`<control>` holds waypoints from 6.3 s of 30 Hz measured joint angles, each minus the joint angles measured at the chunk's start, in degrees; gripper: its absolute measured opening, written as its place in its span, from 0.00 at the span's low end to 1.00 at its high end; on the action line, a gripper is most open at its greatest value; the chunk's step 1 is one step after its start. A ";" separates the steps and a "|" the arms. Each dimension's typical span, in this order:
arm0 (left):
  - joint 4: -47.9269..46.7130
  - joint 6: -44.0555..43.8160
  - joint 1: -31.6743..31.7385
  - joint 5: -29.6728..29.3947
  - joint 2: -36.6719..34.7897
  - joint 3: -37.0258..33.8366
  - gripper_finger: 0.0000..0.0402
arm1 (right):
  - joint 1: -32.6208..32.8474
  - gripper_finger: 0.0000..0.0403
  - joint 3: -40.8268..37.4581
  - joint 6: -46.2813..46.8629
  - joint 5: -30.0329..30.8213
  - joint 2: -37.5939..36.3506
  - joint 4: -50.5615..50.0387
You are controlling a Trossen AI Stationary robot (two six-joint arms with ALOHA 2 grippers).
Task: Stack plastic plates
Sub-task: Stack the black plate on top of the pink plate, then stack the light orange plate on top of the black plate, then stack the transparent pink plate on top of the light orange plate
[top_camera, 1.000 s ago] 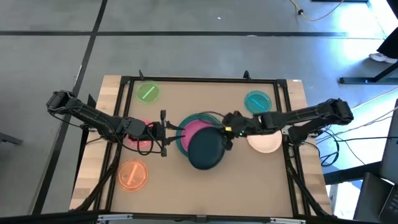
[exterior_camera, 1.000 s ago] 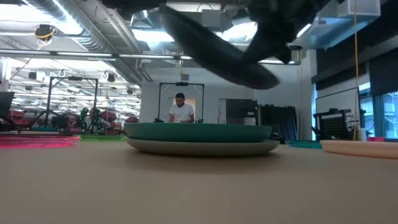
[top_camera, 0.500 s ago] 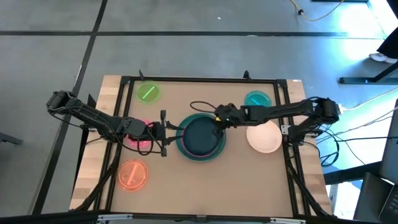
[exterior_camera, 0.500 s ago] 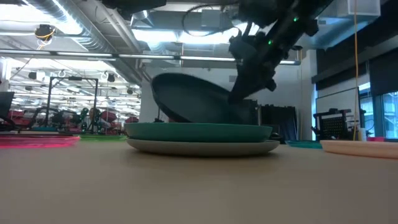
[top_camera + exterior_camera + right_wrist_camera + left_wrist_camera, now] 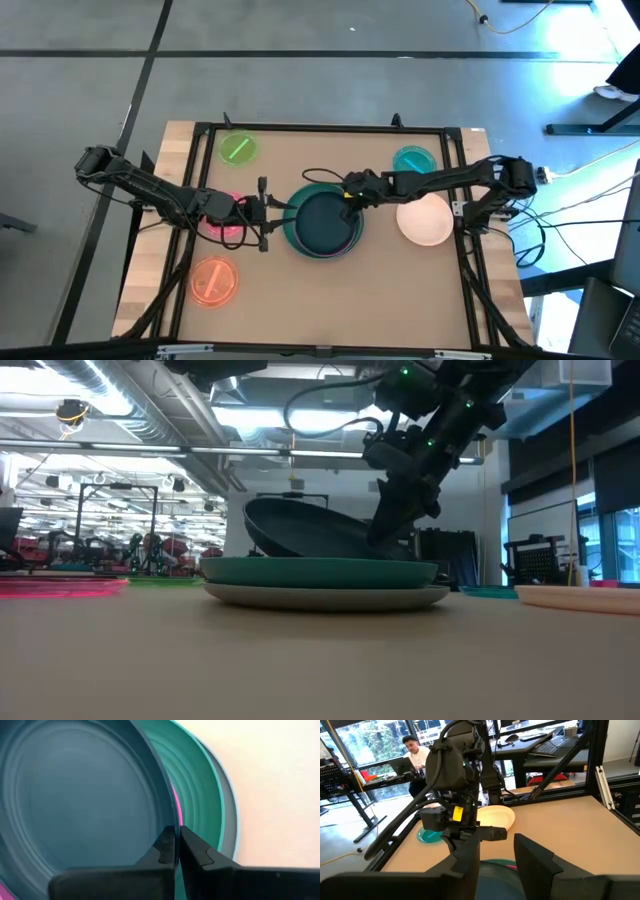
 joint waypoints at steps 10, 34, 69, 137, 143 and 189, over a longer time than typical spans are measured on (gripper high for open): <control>0.02 0.02 0.00 0.00 0.00 0.00 0.28 | 0.11 0.24 0.00 -1.28 1.37 0.64 -0.03; -0.66 -1.65 -0.04 0.02 0.11 0.00 0.28 | 10.86 0.31 -0.26 7.18 9.19 -11.08 -31.23; -1.97 -2.64 0.87 0.00 0.15 0.00 0.28 | 17.04 0.02 -19.41 24.42 4.49 -10.92 -23.31; -3.12 -2.56 0.87 1.79 0.15 -0.02 0.28 | 16.94 0.31 1.86 -10.35 -7.81 2.43 7.89; -4.21 -2.62 0.87 1.79 0.15 -0.02 0.28 | 18.28 0.36 4.73 -19.11 -7.16 -3.99 4.56; -73.48 -68.70 -3.42 6.16 20.40 7.50 0.28 | 20.00 0.36 -8.68 -43.35 -8.65 -21.64 23.46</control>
